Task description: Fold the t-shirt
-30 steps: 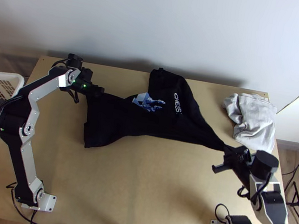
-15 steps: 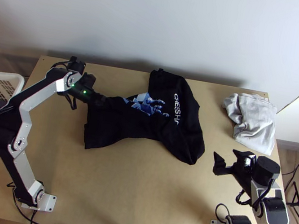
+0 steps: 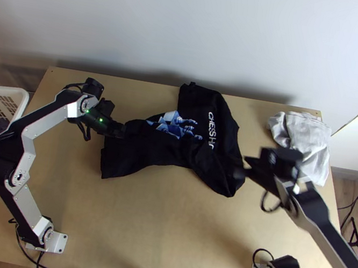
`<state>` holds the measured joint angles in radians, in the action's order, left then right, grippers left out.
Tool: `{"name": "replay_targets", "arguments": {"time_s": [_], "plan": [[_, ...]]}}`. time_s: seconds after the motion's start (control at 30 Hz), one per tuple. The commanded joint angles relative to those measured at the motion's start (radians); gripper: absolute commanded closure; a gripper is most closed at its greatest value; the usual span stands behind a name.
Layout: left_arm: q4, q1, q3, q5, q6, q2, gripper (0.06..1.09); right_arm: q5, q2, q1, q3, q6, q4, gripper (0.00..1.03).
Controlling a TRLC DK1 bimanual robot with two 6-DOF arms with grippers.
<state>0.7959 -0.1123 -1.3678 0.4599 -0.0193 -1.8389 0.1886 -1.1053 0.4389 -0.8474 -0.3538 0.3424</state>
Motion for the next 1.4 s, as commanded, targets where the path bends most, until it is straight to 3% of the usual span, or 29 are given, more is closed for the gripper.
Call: {"name": "replay_targets", "arguments": {"time_s": [0.0,0.4,0.8,0.93,1.07,1.1,1.2,1.27,1.37], "plan": [[-0.018,0.011,0.033,0.000,-0.005,0.006,0.72,0.002,-0.343,0.106,-0.206,-0.022,-0.083,0.04],[-0.018,0.059,0.049,-0.001,0.009,0.063,0.72,0.000,-0.577,0.112,-0.254,0.009,-0.109,0.04],[-0.024,0.057,0.056,0.000,0.007,0.049,0.72,-0.041,-0.571,0.147,-0.216,0.019,-0.109,0.06],[-0.037,0.049,0.065,0.000,-0.004,0.047,0.72,-0.120,-0.576,0.161,-0.223,0.068,-0.109,0.26],[-0.043,0.048,0.084,0.000,-0.004,0.055,0.72,-0.176,-0.573,0.175,-0.228,0.133,-0.120,0.77],[-0.043,0.049,0.087,0.000,-0.004,0.055,0.72,-0.179,-0.573,0.175,-0.228,0.138,-0.121,0.82],[-0.043,0.057,0.092,0.000,-0.002,0.055,0.72,-0.198,-0.573,0.172,-0.231,0.141,-0.123,0.82],[-0.043,0.060,0.092,0.000,-0.002,0.056,0.72,-0.204,-0.558,0.170,-0.223,0.165,-0.123,0.92],[-0.043,0.060,0.090,0.000,-0.004,0.064,0.72,-0.215,-0.533,0.167,-0.205,0.199,-0.125,0.93]]}}
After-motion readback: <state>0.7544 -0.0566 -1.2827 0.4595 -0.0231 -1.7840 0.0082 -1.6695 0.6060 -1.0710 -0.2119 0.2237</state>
